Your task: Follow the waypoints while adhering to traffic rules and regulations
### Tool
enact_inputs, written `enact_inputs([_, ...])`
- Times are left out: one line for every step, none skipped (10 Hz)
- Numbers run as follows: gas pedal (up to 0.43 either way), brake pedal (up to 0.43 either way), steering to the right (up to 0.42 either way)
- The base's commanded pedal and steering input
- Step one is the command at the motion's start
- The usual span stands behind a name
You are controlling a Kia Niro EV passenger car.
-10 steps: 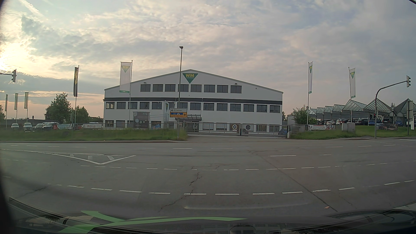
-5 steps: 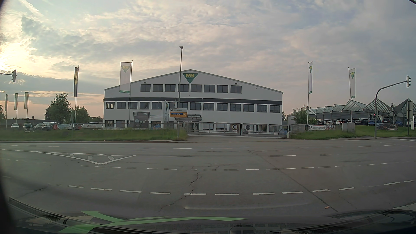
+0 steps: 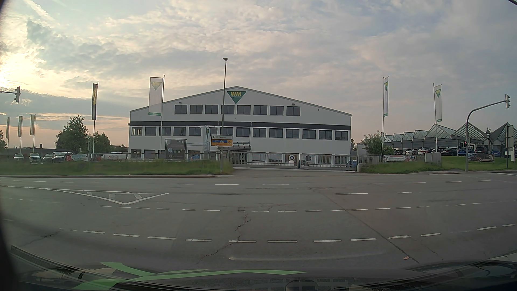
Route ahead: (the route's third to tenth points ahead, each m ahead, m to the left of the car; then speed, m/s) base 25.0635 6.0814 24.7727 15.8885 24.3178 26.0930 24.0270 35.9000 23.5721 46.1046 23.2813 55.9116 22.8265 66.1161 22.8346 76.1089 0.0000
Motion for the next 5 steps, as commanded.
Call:
enact_inputs([0.0, 0.384, -0.025])
enact_inputs([0.0, 0.384, -0.025])
enact_inputs([0.0, 0.384, -0.025])
enact_inputs([0.0, 0.384, -0.025])
enact_inputs([0.0, 0.384, -0.025])
